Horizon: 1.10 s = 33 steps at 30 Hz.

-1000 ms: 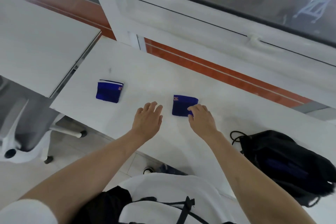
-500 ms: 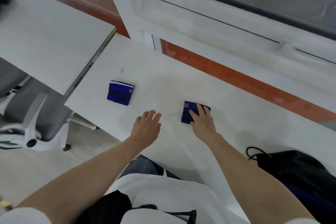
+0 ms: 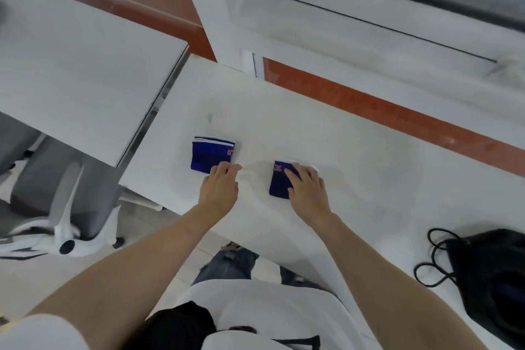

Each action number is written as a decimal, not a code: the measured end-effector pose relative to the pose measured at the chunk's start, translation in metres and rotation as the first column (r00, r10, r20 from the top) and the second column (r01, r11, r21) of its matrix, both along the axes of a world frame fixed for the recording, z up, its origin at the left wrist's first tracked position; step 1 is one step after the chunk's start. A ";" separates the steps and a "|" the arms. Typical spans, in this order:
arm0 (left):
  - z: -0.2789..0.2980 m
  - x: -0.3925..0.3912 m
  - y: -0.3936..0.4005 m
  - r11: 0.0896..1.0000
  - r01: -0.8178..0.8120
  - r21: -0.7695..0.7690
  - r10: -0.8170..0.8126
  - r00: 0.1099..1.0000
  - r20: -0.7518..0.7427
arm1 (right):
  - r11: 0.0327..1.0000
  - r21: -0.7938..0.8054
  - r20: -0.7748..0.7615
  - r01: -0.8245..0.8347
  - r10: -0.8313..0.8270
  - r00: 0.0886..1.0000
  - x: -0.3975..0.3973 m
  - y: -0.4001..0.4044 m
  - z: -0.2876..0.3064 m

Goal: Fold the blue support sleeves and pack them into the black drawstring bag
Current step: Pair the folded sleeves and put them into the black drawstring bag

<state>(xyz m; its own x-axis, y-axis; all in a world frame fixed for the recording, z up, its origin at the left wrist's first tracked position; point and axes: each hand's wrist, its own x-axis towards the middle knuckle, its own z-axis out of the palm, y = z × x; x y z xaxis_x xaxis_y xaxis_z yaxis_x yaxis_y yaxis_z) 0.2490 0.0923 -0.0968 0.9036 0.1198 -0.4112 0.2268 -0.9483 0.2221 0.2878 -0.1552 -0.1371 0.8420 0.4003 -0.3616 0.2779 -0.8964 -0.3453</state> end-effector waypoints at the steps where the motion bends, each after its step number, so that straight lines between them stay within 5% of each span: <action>1: -0.001 0.007 0.010 1.000 0.013 0.010 -0.013 1.000 0.008 | 1.000 -0.004 0.019 0.024 -0.024 1.000 0.002 0.006 0.001; 7: -0.014 0.056 0.072 0.992 0.125 0.025 -0.126 0.992 0.030 | 0.986 -0.133 -0.026 0.101 -0.106 0.994 0.015 0.031 -0.011; 16: -0.051 0.088 0.112 0.916 0.373 0.147 -0.355 0.925 -0.134 | 0.930 -0.236 -0.016 0.281 -0.293 0.956 0.007 0.053 -0.021; 24: -0.048 0.082 0.103 0.892 0.374 0.255 -0.330 0.923 -0.200 | 0.901 -0.309 -0.052 0.304 -0.335 0.941 0.004 0.069 -0.019; 33: -0.048 0.056 0.090 0.959 0.243 0.147 -0.220 0.963 -0.156 | 0.871 -0.359 -0.040 0.335 -0.373 0.927 -0.004 0.079 -0.013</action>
<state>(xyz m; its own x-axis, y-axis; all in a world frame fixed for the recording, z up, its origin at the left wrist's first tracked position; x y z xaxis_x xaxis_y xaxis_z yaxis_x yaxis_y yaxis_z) 0.3053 0.1823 -0.1446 0.8510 -0.0102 -0.5250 0.0138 -0.9990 0.0417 0.2840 -0.0758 -0.1497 0.8536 -0.0808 -0.5146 -0.1010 -0.9948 -0.0114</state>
